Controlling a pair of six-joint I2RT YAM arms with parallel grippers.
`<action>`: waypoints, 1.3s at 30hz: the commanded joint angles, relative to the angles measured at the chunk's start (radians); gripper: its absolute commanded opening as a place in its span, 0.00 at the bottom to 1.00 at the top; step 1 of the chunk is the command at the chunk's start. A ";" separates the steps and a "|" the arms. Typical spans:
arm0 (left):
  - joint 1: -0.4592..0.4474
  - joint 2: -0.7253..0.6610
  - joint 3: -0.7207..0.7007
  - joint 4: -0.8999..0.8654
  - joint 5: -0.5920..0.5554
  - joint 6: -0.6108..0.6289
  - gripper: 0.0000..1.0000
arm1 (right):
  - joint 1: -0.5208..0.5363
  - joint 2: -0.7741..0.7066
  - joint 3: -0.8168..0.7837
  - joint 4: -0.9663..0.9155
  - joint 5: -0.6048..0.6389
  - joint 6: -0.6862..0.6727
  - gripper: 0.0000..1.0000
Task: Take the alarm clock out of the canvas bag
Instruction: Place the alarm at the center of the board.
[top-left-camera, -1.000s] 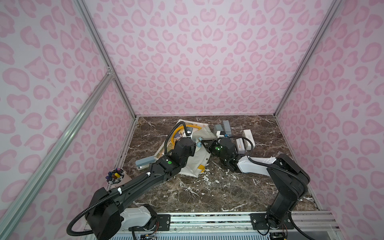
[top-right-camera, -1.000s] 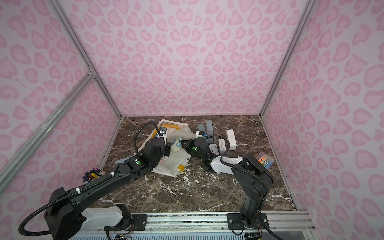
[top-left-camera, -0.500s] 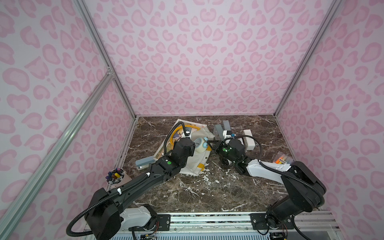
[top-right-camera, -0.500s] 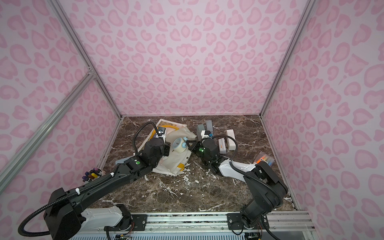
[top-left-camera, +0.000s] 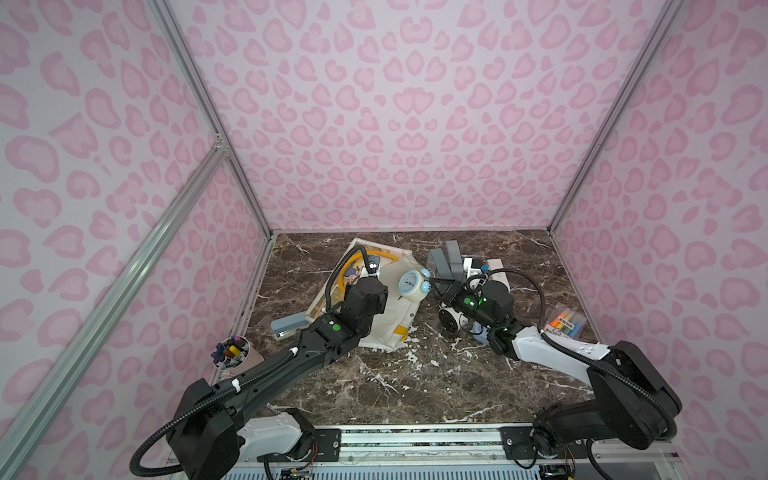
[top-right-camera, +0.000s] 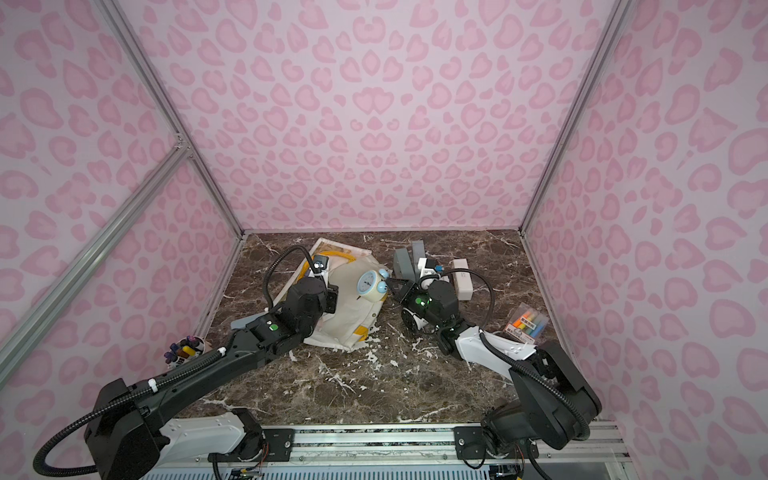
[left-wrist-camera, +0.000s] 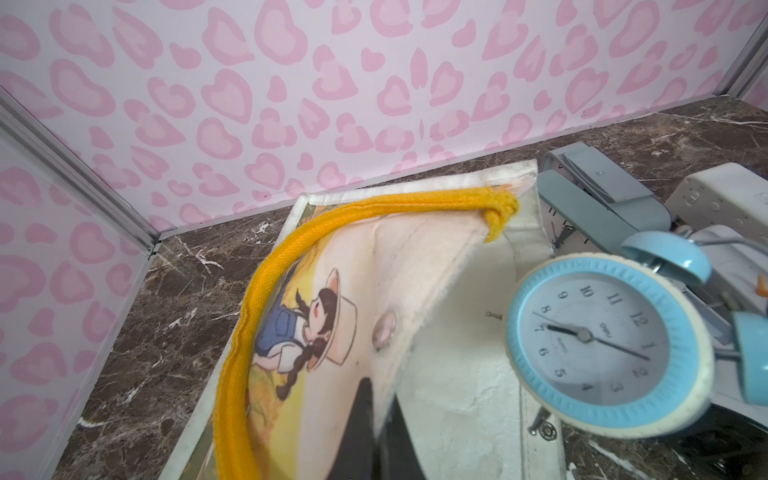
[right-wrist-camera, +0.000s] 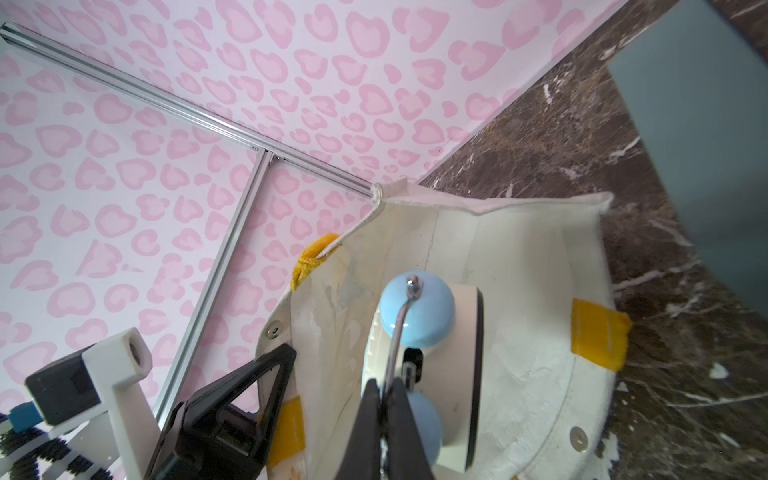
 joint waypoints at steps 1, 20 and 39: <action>0.002 -0.006 -0.007 -0.006 -0.029 0.001 0.03 | -0.035 -0.050 -0.030 0.035 -0.027 -0.026 0.00; 0.003 0.000 -0.011 -0.003 -0.020 -0.011 0.03 | -0.461 -0.513 -0.249 -0.339 -0.003 -0.037 0.00; 0.002 0.003 -0.014 0.006 -0.004 -0.014 0.03 | -0.841 -0.633 -0.437 -0.420 -0.103 0.009 0.00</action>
